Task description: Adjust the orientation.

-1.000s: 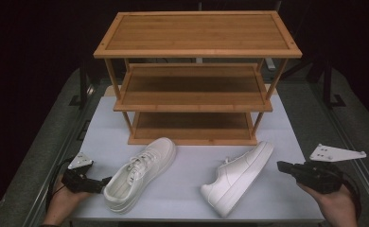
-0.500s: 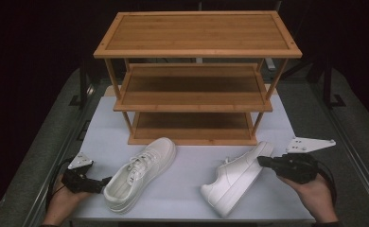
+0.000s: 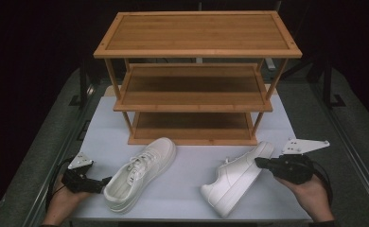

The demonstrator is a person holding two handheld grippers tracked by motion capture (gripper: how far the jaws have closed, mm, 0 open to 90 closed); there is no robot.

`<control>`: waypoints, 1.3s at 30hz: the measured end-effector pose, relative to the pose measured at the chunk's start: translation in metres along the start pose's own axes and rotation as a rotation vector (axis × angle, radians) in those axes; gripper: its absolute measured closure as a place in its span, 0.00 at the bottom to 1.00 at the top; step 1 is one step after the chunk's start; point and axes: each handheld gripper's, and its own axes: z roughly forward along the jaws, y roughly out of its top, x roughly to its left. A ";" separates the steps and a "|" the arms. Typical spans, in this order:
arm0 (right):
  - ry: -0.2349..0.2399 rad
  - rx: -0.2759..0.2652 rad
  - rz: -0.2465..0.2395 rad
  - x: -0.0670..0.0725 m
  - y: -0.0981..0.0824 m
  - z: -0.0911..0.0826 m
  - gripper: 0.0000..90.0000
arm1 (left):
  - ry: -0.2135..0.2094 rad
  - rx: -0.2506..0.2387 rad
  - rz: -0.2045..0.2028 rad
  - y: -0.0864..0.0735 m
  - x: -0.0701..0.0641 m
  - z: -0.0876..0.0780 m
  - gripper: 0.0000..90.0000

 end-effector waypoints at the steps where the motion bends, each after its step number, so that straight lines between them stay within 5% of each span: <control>1: 0.001 -0.002 0.001 0.000 0.000 0.000 1.00 | 0.000 0.000 0.000 0.000 0.000 0.000 0.00; 22: -0.023 -0.016 0.026 0.004 -0.027 -0.027 1.00 | 0.001 0.000 0.001 0.000 0.000 0.000 0.00; 39: -0.018 0.003 0.100 0.001 -0.075 -0.052 1.00 | 0.001 0.001 0.002 0.000 0.000 0.000 0.00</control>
